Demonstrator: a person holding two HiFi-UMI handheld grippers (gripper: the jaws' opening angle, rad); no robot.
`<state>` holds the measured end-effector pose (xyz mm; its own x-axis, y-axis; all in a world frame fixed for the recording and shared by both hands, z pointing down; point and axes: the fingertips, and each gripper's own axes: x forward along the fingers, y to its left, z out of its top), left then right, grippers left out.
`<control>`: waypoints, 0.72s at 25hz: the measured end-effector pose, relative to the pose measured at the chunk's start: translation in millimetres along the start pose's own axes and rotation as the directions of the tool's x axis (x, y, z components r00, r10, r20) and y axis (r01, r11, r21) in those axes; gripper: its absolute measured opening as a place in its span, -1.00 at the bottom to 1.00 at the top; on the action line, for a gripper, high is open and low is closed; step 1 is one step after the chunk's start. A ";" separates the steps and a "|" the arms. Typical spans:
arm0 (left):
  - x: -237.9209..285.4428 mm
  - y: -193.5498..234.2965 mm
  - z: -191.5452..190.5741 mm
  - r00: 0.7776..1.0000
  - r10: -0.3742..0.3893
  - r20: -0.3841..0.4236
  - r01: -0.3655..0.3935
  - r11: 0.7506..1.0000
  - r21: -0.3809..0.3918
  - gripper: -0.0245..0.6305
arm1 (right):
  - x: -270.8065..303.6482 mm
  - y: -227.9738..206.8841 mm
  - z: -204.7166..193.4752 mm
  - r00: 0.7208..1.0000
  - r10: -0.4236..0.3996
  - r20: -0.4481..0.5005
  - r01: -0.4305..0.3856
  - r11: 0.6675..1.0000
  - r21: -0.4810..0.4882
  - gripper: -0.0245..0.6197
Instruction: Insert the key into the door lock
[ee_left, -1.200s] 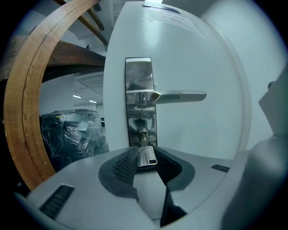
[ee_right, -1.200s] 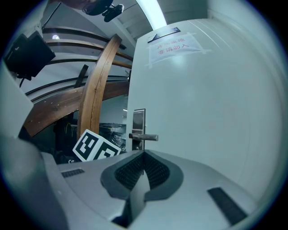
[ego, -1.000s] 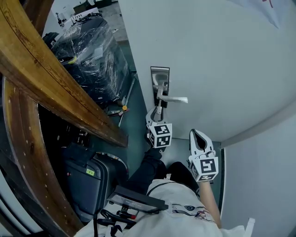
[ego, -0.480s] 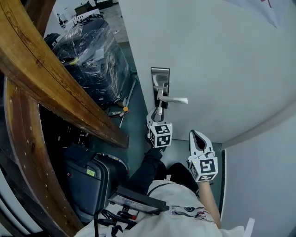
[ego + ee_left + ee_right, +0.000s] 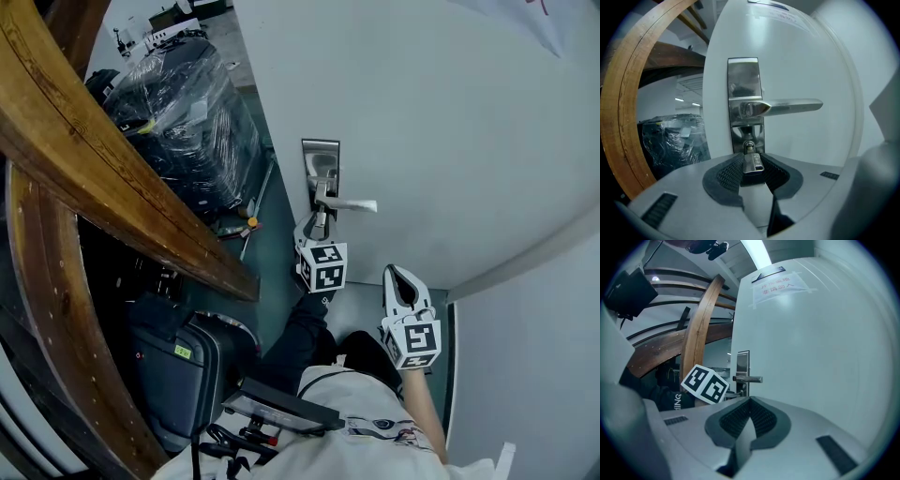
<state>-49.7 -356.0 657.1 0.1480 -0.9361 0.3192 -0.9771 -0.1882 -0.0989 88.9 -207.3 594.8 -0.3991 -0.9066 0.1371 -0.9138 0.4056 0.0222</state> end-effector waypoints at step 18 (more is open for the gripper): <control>-44.6 3.2 -7.6 0.998 -0.043 -0.044 0.040 0.997 -0.062 -0.57 | -14.0 -9.7 54.8 1.000 -0.021 0.002 0.021 0.999 0.038 -0.90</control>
<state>-60.6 -312.6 649.7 0.1829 -0.9130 0.3646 -0.9780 -0.2067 -0.0272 99.2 -205.0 538.4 -0.3797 -0.9152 0.1351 -0.9242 0.3816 -0.0127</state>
